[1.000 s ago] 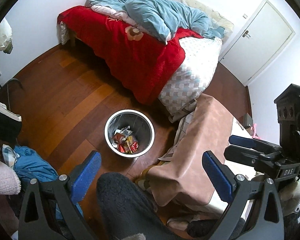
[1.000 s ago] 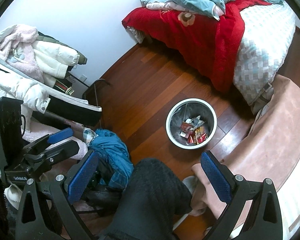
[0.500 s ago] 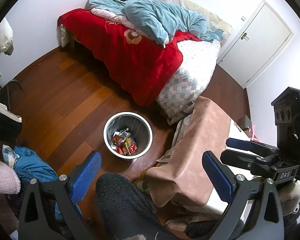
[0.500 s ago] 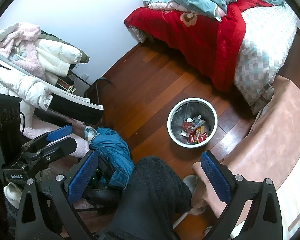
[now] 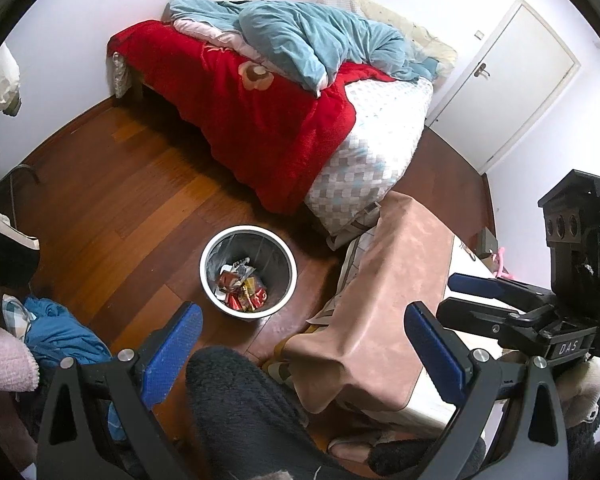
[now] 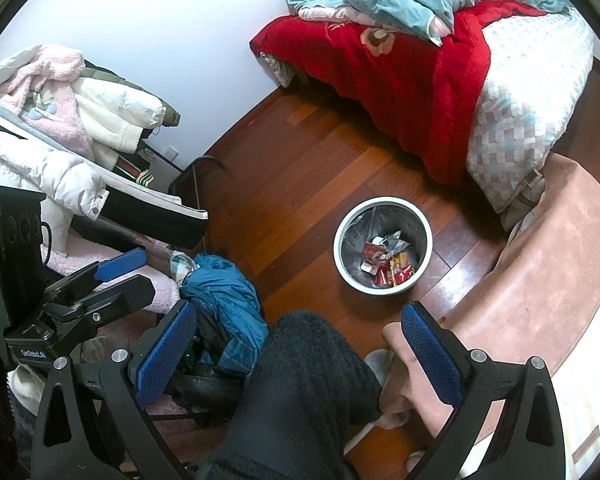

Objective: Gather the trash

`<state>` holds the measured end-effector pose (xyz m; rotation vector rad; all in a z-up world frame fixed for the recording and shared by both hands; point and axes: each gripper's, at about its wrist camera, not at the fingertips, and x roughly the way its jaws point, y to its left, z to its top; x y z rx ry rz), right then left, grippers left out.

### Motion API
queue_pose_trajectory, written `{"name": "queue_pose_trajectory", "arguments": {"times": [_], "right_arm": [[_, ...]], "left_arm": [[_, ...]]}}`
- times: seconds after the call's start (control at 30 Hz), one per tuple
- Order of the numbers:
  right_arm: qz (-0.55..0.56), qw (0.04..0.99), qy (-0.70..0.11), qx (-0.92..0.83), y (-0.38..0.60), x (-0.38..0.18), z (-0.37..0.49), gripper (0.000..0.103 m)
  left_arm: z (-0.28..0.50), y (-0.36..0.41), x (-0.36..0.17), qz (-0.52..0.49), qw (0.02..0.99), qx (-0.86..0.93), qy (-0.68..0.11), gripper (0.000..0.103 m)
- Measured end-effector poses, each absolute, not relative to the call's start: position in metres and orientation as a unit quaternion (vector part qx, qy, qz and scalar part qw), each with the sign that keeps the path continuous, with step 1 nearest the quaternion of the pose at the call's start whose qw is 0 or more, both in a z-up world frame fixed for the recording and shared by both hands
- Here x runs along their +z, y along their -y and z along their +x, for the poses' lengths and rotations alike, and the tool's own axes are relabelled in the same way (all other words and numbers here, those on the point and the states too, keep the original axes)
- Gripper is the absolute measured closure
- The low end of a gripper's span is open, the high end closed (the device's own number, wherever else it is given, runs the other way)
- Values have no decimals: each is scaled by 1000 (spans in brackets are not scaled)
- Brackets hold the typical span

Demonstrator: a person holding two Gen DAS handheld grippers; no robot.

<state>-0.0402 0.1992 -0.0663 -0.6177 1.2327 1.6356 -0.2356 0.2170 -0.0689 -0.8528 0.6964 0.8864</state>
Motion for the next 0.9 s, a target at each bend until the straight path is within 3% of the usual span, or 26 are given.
{"name": "queue_pose_trajectory", "arguments": {"times": [0.9], "right_arm": [[-257, 479, -500, 675, -196, -57, -36, 0]], "left_arm": [[-229, -213, -63, -394, 764, 404, -314, 0]]}}
